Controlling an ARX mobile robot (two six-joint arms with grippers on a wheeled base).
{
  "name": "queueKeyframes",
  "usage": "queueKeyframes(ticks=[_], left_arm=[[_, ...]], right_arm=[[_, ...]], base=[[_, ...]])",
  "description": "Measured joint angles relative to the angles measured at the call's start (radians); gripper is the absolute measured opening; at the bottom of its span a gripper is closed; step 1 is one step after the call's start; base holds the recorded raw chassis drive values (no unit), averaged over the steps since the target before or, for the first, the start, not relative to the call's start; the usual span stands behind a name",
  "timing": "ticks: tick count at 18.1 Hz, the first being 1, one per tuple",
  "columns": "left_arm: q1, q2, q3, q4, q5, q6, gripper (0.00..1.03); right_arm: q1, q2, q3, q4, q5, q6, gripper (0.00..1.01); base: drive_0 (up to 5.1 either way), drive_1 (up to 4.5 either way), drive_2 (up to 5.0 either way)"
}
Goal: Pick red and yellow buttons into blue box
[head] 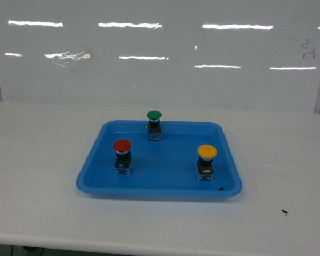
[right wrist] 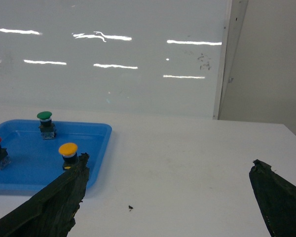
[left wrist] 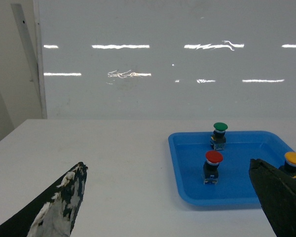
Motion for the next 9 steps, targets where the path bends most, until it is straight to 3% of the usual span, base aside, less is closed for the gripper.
queueKeyframes(ticks=[9], left_arm=[[0.000,0.000,0.000,0.000,0.000,0.000,0.98]], right_arm=[[0.000,0.000,0.000,0.000,0.000,0.000,0.98]], base=[[0.0,0.00,0.0]])
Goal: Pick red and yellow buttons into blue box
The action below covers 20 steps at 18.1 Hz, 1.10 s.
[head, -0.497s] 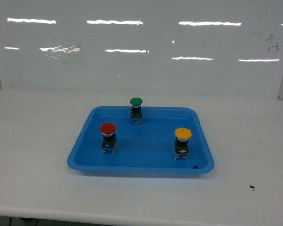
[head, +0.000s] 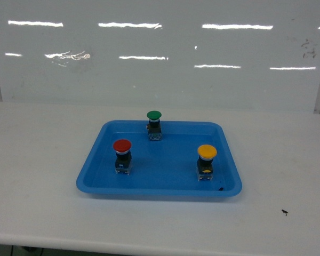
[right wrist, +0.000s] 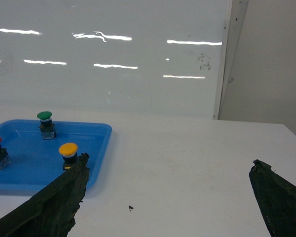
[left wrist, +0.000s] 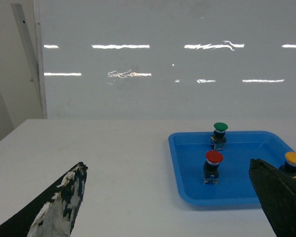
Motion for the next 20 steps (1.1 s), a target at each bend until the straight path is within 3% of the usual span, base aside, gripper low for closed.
queueKeyframes(ticks=[12,13,14,16,18,20], left_arm=[[0.000,0.000,0.000,0.000,0.000,0.000,0.98],[-0.010,0.019,0.000,0.034,-0.014,0.004,0.98],[-0.025,0.097,0.005,0.143,-0.006,0.010,0.98],[0.015,0.356,0.029,0.363,0.073,0.027,0.98],[0.060,0.634,0.101,0.576,0.150,0.040,0.98],[0.106,0.794,0.144,0.675,0.217,0.060,0.98]], right_arm=[[0.000,0.000,0.000,0.000,0.000,0.000,0.98],[-0.005,0.009,0.000,0.014,-0.004,-0.001,0.98],[-0.021,0.071,0.000,0.094,-0.013,0.000,0.98],[-0.013,0.303,0.009,0.248,0.008,0.011,0.98],[0.043,0.534,0.069,0.420,0.052,0.021,0.98],[0.123,0.679,0.144,0.525,0.101,0.023,0.98]], base=[[0.0,0.00,0.0],[0.0,0.00,0.0],[0.0,0.00,0.0],[0.0,0.00,0.0],[0.0,0.00,0.0],[0.0,0.00,0.0]])
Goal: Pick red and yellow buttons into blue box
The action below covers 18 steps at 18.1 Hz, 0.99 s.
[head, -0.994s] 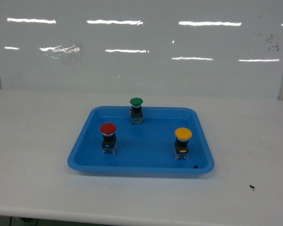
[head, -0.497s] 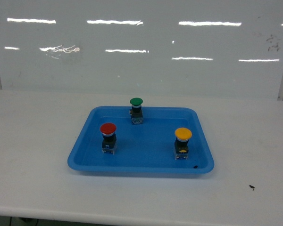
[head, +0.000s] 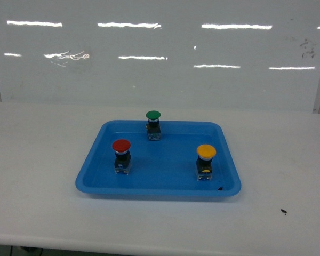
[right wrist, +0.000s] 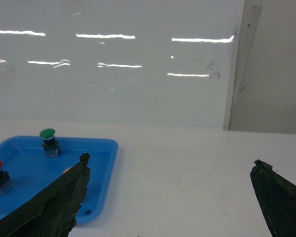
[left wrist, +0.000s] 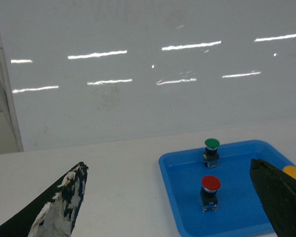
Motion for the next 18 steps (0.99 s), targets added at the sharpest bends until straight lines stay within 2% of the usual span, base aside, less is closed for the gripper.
queueKeyframes(ticks=[2,4,6,8,9,12,16,18], left_arm=[[0.050,0.153,0.045,0.049,0.050,0.010,0.98],[0.064,0.304,0.119,0.105,0.072,0.029,0.98],[0.060,0.431,0.198,0.148,0.089,0.050,0.98],[0.020,0.565,0.282,0.105,0.108,0.093,0.98],[-0.001,0.618,0.320,0.070,0.124,0.106,0.98],[-0.024,0.711,0.386,0.047,0.160,0.114,0.98],[-0.023,0.713,0.385,0.046,0.163,0.124,0.98],[-0.023,0.713,0.385,0.046,0.164,0.124,0.98]], right_arm=[[0.078,0.152,0.072,0.060,0.043,0.002,0.98],[0.136,0.312,0.136,0.101,0.088,0.000,0.98],[0.167,0.431,0.195,0.144,0.127,-0.004,0.98],[0.171,0.571,0.257,0.184,0.179,-0.005,0.98],[0.169,0.629,0.281,0.163,0.181,-0.001,0.98],[0.165,0.693,0.291,0.158,0.159,0.001,0.98],[0.164,0.688,0.293,0.168,0.159,0.003,0.98],[0.130,0.725,0.314,0.181,0.140,-0.002,0.98]], base=[[0.0,0.00,0.0],[0.0,0.00,0.0],[0.0,0.00,0.0],[0.0,0.00,0.0],[0.0,0.00,0.0],[0.0,0.00,0.0],[0.0,0.00,0.0],[0.0,0.00,0.0]])
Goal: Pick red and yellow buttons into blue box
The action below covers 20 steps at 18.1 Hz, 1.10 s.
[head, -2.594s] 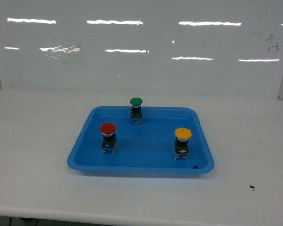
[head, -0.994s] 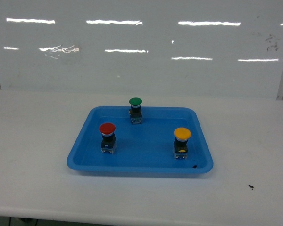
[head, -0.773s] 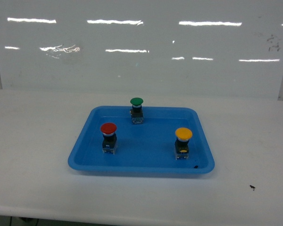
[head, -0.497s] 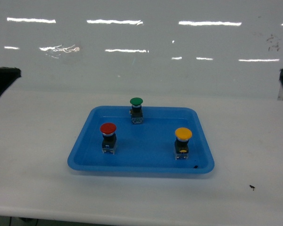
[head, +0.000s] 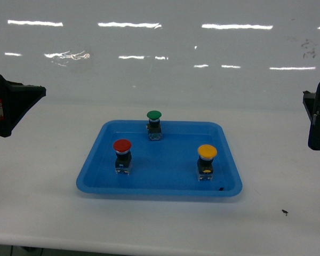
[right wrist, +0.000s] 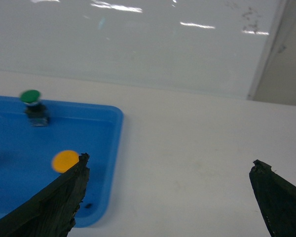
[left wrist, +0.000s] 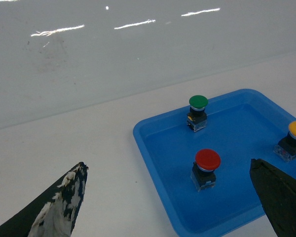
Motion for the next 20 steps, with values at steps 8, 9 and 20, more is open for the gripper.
queueKeyframes(ticks=[8,9,20], left_arm=[[0.000,0.000,0.000,0.000,0.002,0.000,0.98],[0.000,0.000,0.000,0.000,0.002,0.000,0.98],[0.000,0.000,0.000,-0.001,0.002,0.000,0.98]], right_arm=[[-0.051,0.201,0.234,-0.183,-0.097,-0.058,0.98],[-0.039,0.216,0.254,-0.211,-0.113,-0.059,0.98],[0.053,0.317,0.391,-0.442,-0.137,-0.077,0.98]], base=[[0.0,0.00,0.0],[0.0,0.00,0.0],[0.0,0.00,0.0]])
